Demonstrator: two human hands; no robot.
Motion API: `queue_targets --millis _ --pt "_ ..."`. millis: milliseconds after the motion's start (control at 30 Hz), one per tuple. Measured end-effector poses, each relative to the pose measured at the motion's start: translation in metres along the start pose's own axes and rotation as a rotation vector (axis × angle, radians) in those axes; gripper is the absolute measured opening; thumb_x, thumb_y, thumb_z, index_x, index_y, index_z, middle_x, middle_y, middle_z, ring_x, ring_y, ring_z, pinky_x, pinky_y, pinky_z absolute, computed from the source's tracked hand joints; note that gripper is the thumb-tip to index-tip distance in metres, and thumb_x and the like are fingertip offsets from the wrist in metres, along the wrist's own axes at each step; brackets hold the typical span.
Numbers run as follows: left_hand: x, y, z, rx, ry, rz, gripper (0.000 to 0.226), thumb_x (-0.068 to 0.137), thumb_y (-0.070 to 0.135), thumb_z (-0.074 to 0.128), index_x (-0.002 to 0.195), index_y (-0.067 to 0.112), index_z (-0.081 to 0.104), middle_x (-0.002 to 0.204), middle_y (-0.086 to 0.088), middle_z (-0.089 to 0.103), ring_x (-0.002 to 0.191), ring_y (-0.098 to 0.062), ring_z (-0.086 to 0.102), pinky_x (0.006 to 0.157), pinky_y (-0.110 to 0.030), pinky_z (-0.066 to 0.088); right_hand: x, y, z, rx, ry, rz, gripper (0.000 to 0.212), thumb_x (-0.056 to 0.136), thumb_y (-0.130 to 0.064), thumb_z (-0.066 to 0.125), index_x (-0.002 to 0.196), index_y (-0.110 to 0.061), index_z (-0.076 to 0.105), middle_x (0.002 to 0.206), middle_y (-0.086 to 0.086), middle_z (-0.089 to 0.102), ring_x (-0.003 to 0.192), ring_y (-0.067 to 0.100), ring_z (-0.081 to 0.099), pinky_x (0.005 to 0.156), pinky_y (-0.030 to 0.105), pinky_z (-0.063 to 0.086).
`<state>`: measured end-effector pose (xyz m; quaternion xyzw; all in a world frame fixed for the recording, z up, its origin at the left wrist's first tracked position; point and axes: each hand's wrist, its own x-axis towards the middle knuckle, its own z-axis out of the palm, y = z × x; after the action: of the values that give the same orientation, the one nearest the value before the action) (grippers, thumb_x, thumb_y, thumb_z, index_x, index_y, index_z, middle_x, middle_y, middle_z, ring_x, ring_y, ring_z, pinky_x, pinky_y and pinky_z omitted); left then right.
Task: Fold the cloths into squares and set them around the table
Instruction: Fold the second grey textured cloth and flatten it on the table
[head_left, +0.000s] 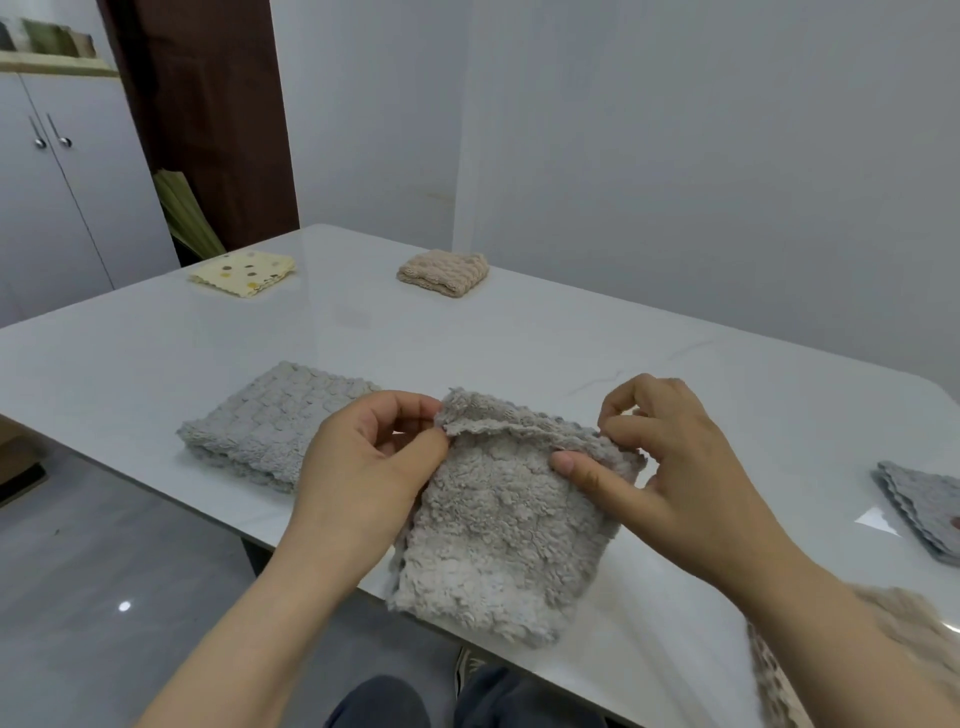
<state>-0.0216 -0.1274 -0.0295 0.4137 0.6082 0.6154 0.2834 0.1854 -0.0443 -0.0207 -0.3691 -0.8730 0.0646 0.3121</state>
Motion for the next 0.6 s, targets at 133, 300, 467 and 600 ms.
queue_targets --millis 133,300,467,600 --pt "-0.002 -0.004 0.001 0.051 0.016 0.017 0.021 0.082 0.006 0.064 0.084 0.027 0.065 0.077 0.007 0.065 0.057 0.003 0.054 0.056 -0.008 0.045 -0.002 -0.003 0.003 0.226 -0.009 0.150 0.048 0.074 -0.064 0.059 0.066 -0.016 0.057 0.075 -0.005 0.057 0.071 0.011 0.054 0.061 0.025 0.043" --pt "-0.007 -0.006 0.008 0.030 0.008 0.031 0.021 0.085 0.007 0.060 0.086 0.028 0.063 0.077 0.008 0.062 0.052 0.000 0.049 0.051 -0.014 0.041 -0.008 -0.013 0.014 0.518 0.113 0.457 0.045 0.069 -0.039 0.082 0.074 -0.013 0.046 0.065 -0.009 0.050 0.057 0.007 0.047 0.052 0.020 0.038" --pt "-0.009 -0.009 0.013 -0.036 0.002 0.055 0.015 0.088 0.009 0.058 0.089 0.022 0.064 0.058 0.010 0.057 0.049 -0.014 0.038 0.042 -0.017 0.032 -0.010 -0.014 0.025 1.037 0.017 0.755 0.059 0.063 -0.037 0.085 0.111 -0.012 0.063 0.103 0.013 0.073 0.095 0.029 0.071 0.085 0.044 0.056" --pt "-0.008 -0.008 0.014 -0.090 0.020 0.088 0.014 0.089 0.008 0.058 0.087 0.020 0.064 0.067 0.007 0.061 0.057 -0.019 0.042 0.047 -0.012 0.035 -0.022 -0.022 0.036 1.248 -0.149 0.749 0.045 0.085 -0.034 0.066 0.119 -0.006 0.065 0.115 0.010 0.071 0.109 0.025 0.067 0.100 0.045 0.048"
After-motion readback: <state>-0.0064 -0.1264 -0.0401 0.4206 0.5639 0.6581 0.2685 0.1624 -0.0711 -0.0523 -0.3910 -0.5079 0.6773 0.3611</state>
